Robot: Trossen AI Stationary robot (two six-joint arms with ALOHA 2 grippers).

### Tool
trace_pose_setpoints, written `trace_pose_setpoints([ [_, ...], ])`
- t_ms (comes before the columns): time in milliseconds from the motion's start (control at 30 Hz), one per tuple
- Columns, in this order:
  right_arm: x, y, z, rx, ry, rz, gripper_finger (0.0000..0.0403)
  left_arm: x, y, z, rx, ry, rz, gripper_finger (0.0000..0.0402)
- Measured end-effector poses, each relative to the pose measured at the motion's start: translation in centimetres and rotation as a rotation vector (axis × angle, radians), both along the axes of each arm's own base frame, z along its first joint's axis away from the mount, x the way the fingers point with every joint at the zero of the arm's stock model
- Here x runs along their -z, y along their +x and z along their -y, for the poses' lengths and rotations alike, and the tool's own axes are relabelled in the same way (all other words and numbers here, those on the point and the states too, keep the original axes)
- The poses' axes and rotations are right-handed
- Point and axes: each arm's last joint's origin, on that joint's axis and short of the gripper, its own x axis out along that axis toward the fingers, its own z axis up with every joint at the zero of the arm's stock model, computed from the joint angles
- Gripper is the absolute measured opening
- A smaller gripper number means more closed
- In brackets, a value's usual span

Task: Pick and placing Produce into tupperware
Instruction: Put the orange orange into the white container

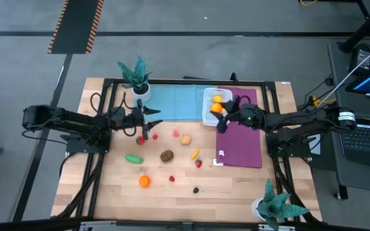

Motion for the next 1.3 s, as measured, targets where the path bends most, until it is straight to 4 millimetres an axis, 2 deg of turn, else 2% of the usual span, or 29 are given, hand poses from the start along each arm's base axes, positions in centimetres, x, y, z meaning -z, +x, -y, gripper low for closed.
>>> trace_pose_setpoints([
  [333,0.0,-0.2,0.5,0.057,0.024,0.012,0.0206,0.6,-0.1,-0.3,-0.020,-0.016,-0.056,0.0207],
  [600,0.2,-0.9,2.8,0.155,0.069,0.017,0.0205,0.6,-0.1,-0.3,-0.020,-0.017,-0.061,0.0207],
  [733,-0.3,-1.0,4.0,0.172,0.086,0.004,0.0205,0.7,-0.1,-0.3,-0.020,-0.018,-0.066,0.0207],
  [1000,-1.6,-0.2,6.6,0.227,0.093,-0.083,0.0205,0.7,-0.2,-0.3,-0.020,-0.018,-0.072,0.0207],
  [1200,-1.4,0.4,8.1,0.194,0.120,-0.115,0.0205,1.1,-0.2,-0.3,-0.020,-0.027,-0.109,0.0207],
  [1300,-1.4,0.6,8.6,0.185,0.165,-0.187,0.0205,1.2,-0.2,-0.3,-0.020,-0.030,-0.118,0.0207],
])
